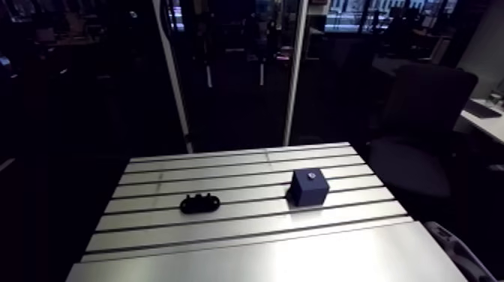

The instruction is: Pick up the M10 bolt and insert it into the hole until fully seated.

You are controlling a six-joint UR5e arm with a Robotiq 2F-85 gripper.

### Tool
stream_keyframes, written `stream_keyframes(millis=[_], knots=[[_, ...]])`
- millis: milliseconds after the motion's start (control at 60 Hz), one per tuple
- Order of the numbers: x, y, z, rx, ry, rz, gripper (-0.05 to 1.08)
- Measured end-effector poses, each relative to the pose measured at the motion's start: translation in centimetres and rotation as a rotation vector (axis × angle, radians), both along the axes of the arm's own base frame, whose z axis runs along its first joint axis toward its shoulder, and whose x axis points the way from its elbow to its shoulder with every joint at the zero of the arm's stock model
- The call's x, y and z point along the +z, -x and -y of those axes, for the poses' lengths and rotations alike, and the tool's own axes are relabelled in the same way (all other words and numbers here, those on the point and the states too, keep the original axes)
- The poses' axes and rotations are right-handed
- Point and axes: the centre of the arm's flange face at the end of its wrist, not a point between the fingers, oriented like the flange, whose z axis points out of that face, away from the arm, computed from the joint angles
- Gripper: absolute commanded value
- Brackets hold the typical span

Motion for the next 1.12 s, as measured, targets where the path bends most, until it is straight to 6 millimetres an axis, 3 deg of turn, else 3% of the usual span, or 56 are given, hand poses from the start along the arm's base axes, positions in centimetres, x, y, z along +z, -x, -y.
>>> stream_keyframes(millis=[467,1117], knots=[[5.6,-3.6,5.2,0.055,0.015,-0.031,0.01],[5.5,-4.2,5.8,0.066,0.007,-0.018,0.01]])
